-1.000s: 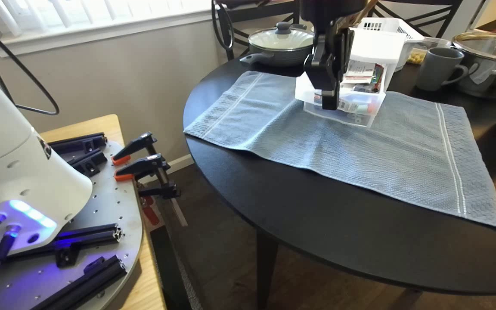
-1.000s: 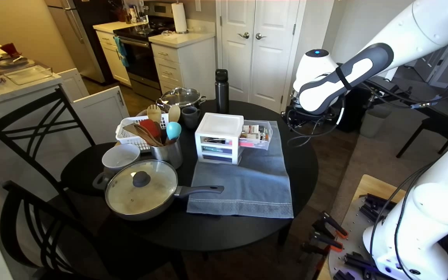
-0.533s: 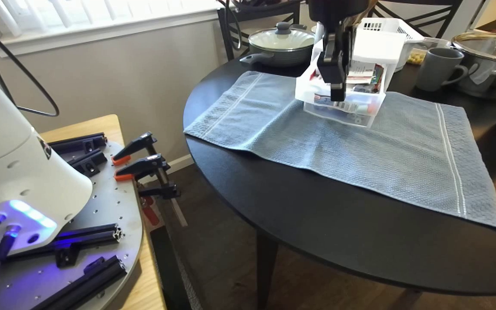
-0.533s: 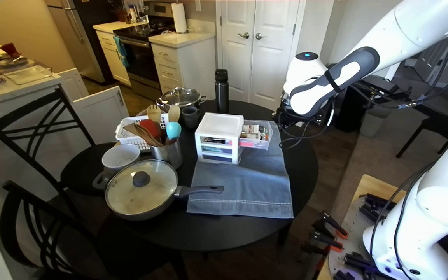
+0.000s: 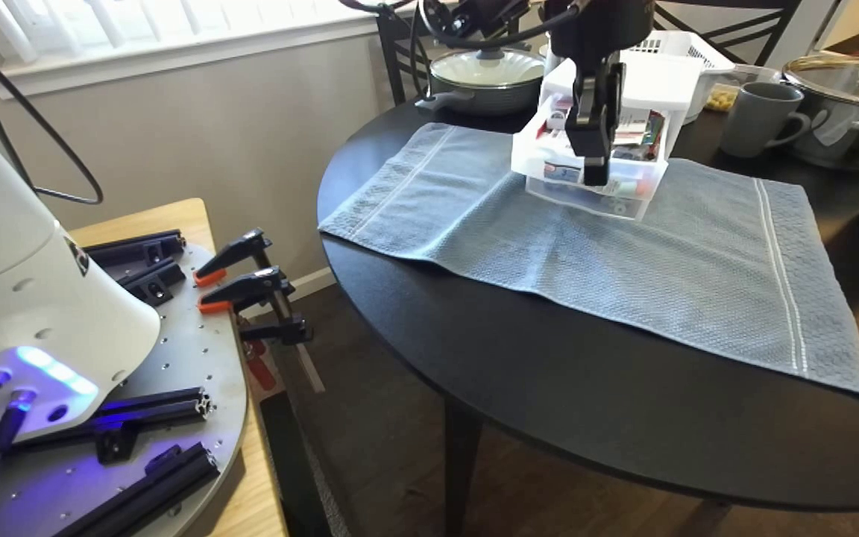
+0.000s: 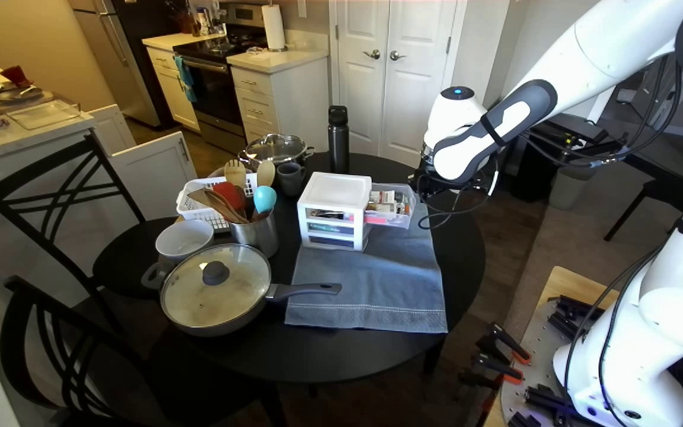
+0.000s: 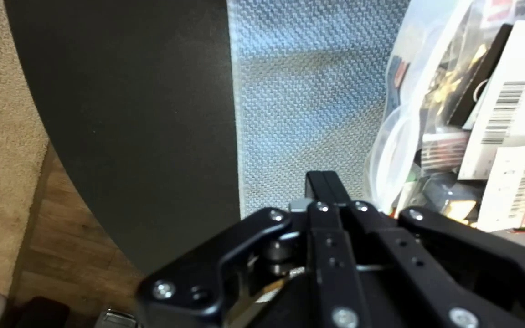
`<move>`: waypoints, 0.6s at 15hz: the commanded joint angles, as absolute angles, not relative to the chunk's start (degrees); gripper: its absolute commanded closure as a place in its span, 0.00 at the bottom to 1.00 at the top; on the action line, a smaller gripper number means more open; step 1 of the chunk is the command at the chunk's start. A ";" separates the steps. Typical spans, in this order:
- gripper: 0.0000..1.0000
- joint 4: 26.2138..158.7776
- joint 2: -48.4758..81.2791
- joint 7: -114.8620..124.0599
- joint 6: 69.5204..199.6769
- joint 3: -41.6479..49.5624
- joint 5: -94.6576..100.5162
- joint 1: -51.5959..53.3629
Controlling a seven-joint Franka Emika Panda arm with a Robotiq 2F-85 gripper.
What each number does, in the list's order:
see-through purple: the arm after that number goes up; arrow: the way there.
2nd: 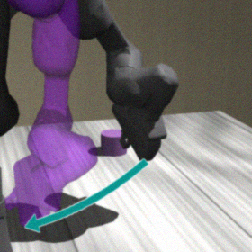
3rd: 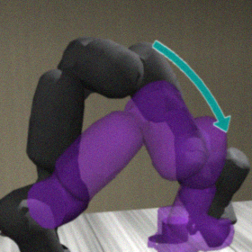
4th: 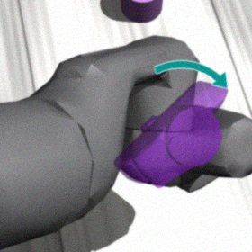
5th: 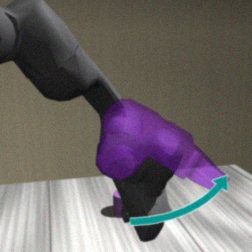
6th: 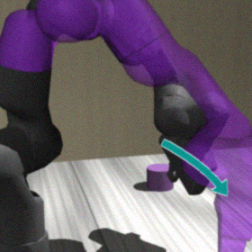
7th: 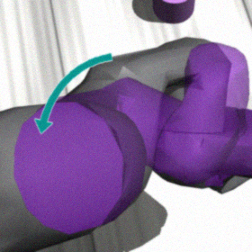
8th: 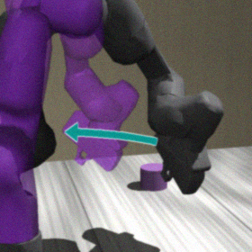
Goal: Push the drawer closed
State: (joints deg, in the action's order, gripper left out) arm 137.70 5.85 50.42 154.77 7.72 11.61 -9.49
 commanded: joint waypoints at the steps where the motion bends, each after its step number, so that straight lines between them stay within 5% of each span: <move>1: 1.00 136.16 8.64 50.27 158.16 8.34 10.10 -6.80; 9: 1.00 132.73 10.79 49.41 160.11 8.33 9.05 -2.85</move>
